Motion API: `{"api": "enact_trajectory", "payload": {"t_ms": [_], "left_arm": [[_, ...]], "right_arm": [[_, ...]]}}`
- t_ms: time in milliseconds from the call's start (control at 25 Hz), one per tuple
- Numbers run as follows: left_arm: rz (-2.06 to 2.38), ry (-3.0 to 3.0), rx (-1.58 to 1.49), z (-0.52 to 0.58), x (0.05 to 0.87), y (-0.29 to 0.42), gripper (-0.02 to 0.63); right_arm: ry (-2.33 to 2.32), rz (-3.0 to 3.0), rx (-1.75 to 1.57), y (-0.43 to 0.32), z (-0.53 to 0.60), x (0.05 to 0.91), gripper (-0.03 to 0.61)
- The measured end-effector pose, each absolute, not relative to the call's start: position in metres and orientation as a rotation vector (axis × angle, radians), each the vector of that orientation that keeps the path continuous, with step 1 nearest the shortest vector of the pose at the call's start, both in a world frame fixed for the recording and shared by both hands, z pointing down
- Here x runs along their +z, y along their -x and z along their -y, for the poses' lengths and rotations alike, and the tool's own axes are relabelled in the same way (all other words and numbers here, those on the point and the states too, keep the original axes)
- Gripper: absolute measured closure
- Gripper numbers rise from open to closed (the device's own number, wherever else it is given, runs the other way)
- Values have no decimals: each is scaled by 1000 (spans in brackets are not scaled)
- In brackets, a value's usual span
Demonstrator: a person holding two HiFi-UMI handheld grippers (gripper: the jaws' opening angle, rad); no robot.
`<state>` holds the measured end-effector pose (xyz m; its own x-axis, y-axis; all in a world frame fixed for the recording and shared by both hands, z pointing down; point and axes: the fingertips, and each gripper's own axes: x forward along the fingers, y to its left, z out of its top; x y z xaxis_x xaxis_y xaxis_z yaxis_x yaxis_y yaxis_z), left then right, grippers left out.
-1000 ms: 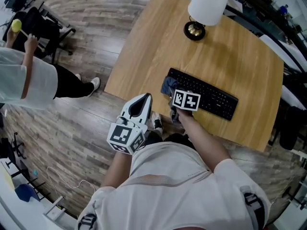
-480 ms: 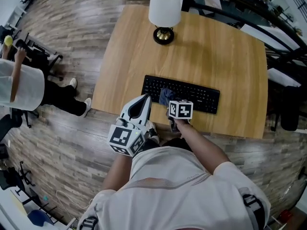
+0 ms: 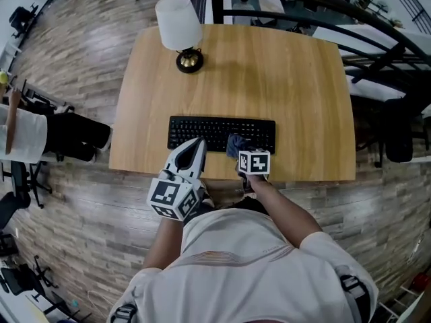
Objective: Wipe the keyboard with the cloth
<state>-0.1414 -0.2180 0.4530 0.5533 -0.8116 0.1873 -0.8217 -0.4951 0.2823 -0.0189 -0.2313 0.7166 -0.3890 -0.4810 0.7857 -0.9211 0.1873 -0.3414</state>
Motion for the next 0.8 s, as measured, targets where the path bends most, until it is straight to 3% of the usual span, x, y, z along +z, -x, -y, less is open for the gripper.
{"api": "enact_trajectory", "payload": {"t_ms": [800], "left_arm": [[1182, -2553, -22, 222, 439, 33, 598]], "right_arm": [[-1596, 1800, 1133, -176, 210, 729, 451]]}}
